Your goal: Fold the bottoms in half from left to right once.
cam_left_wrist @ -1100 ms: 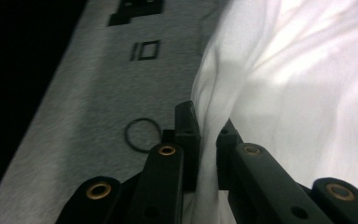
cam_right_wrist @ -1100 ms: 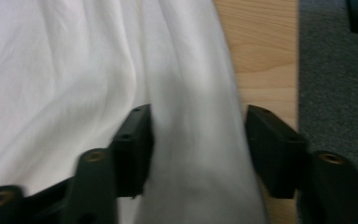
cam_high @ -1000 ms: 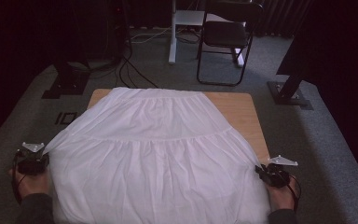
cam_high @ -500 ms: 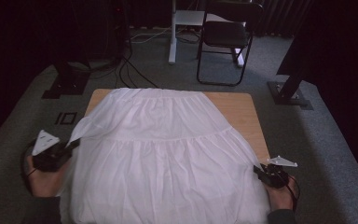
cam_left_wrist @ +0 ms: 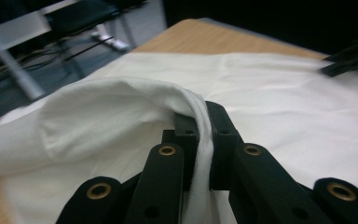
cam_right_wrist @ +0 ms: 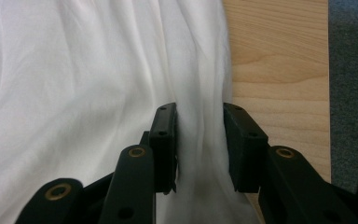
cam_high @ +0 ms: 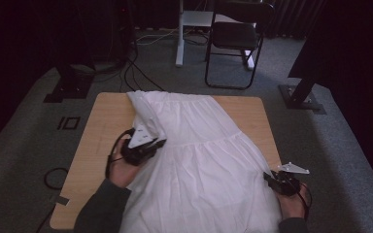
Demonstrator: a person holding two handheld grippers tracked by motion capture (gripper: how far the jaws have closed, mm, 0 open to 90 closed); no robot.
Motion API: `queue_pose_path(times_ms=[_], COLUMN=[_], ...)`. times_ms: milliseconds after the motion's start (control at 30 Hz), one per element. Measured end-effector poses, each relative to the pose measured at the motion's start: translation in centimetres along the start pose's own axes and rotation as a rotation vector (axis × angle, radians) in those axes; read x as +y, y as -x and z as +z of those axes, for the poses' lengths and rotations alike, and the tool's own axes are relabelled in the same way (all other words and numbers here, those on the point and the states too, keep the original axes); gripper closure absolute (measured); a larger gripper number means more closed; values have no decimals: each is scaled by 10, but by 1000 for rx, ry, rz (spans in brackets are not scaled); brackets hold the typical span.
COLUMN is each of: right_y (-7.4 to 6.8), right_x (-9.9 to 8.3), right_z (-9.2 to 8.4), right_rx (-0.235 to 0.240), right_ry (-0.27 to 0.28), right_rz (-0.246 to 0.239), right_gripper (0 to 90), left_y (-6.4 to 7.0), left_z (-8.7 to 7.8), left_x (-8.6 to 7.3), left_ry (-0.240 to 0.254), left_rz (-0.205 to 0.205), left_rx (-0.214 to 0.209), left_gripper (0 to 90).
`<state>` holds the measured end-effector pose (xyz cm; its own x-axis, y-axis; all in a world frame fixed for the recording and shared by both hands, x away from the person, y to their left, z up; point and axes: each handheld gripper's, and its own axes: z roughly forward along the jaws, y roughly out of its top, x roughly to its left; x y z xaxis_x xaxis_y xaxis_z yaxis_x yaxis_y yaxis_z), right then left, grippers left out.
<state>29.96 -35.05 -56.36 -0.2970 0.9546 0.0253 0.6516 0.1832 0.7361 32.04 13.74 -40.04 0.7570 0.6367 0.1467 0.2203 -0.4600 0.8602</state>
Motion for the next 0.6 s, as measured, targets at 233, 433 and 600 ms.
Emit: queue_pose_path(times_ms=[233, 433, 600], right_y=[-1, -2, -16], right_x=[0, 1, 14], right_z=[0, 0, -10], right_rx=[-2, -8, -26], right_ry=[0, -4, 16], right_rz=[2, 6, -18], right_gripper=[661, 660, 453], left_y=[41, 61, 56], left_z=[73, 112, 101], left_x=[15, 8, 6], left_ry=[-17, -77, -50], left_rz=[6, 13, 5], left_rx=[-151, -217, -185], left_gripper=[859, 850, 557])
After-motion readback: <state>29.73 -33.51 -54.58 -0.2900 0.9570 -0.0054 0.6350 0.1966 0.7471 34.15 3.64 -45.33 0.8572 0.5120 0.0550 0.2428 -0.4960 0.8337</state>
